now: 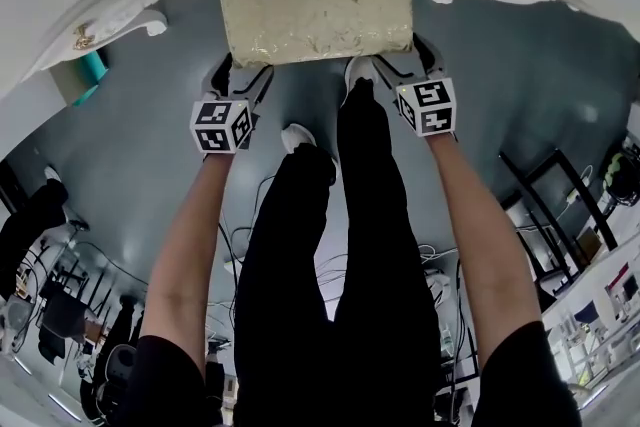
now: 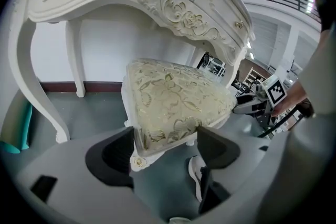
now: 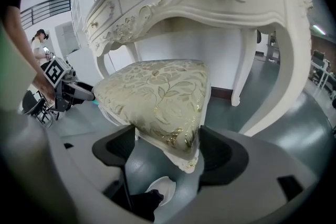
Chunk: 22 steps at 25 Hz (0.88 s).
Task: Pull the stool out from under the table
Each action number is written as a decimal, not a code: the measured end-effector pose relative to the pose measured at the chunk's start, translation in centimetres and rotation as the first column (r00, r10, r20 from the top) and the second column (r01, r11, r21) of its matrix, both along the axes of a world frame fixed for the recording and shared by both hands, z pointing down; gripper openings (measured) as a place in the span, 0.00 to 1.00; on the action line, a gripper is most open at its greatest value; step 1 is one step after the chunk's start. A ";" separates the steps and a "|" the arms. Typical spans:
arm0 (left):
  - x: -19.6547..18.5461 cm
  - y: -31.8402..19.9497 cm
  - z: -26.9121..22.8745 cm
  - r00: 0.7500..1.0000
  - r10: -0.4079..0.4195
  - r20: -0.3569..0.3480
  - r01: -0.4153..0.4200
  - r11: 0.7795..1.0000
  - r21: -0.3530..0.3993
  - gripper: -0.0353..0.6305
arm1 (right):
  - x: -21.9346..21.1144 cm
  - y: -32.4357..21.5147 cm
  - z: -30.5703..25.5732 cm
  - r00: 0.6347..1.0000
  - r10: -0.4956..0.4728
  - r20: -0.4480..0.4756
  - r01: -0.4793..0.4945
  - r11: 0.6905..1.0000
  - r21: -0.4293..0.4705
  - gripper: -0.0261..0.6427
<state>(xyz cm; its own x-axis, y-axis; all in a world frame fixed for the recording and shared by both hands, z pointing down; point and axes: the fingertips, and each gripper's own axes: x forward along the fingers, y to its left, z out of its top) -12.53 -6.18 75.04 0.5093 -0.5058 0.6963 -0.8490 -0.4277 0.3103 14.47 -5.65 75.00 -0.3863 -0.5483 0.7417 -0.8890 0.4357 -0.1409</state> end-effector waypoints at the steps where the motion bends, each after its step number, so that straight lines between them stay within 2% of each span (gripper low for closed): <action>1: 0.1 0.2 0.0 1.000 0.000 0.002 0.000 1.000 0.000 0.62 | 0.1 0.3 0.0 1.000 0.003 -0.001 -0.003 1.000 -0.002 0.62; 8: -0.2 1.8 0.2 1.000 0.006 -0.011 -0.006 1.000 -0.007 0.62 | -0.1 1.7 0.6 1.000 -0.004 -0.020 0.004 1.000 0.002 0.62; 12: 0.0 2.8 0.3 1.000 -0.009 0.009 0.009 1.000 -0.019 0.62 | 0.0 2.8 0.6 0.999 -0.006 -0.032 0.005 1.000 -0.012 0.62; 17: -0.2 4.8 0.5 0.999 0.028 0.026 -0.027 0.999 -0.037 0.62 | -0.2 5.1 1.0 0.999 -0.012 -0.051 0.010 0.999 -0.046 0.62; 22: -0.5 6.6 0.7 0.999 0.027 0.046 -0.024 0.999 -0.047 0.62 | -0.5 6.6 1.2 0.996 -0.027 -0.085 0.022 0.998 -0.063 0.62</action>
